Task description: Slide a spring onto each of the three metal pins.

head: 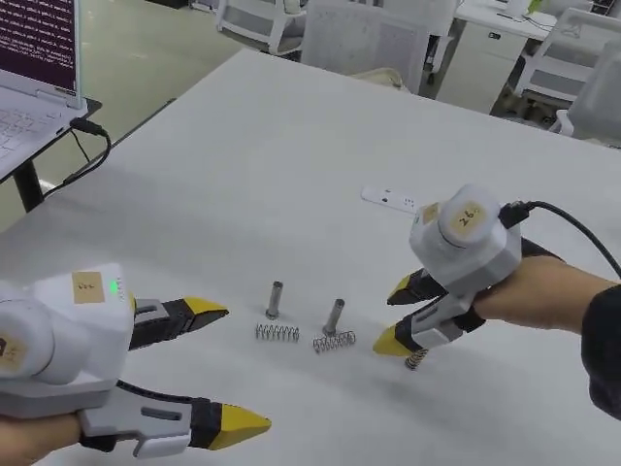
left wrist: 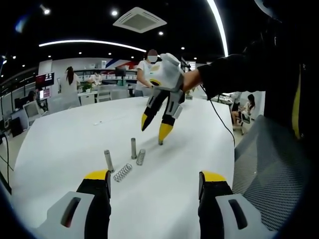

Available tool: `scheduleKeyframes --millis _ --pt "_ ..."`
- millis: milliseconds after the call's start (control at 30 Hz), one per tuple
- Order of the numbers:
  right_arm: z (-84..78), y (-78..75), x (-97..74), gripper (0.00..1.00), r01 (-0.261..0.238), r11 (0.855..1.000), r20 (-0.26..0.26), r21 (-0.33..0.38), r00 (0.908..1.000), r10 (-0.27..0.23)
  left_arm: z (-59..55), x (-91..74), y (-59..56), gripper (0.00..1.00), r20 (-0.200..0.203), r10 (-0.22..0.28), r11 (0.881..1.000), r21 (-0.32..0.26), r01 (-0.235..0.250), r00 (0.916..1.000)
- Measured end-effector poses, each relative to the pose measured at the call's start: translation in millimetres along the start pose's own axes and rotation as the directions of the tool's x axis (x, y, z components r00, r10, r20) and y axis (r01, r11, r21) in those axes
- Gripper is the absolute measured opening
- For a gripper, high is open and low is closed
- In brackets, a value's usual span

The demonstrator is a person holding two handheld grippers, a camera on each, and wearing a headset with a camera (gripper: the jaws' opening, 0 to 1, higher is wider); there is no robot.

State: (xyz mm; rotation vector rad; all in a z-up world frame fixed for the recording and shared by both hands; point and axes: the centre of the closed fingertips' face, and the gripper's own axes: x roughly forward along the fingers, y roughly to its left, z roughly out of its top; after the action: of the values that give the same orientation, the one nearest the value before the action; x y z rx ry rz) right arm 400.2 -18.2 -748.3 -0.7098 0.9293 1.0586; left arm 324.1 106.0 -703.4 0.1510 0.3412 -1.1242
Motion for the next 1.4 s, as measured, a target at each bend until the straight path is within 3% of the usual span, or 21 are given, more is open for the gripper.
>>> scheduleKeyframes --millis 567,1400 --pt "8.2 6.9 31.7 0.28 -0.061 0.996 -0.028 -0.059 0.9979 0.059 -3.3 -3.7 0.5 0.66 -0.01 0.013 1.0 -0.009 -0.013 0.9999" --pt "1.7 14.0 52.9 0.17 -0.087 0.994 -0.059 -0.061 0.9947 0.084 -9.6 -7.6 3.5 0.64 -0.019 0.02 1.0 -0.024 -0.02 0.9996"
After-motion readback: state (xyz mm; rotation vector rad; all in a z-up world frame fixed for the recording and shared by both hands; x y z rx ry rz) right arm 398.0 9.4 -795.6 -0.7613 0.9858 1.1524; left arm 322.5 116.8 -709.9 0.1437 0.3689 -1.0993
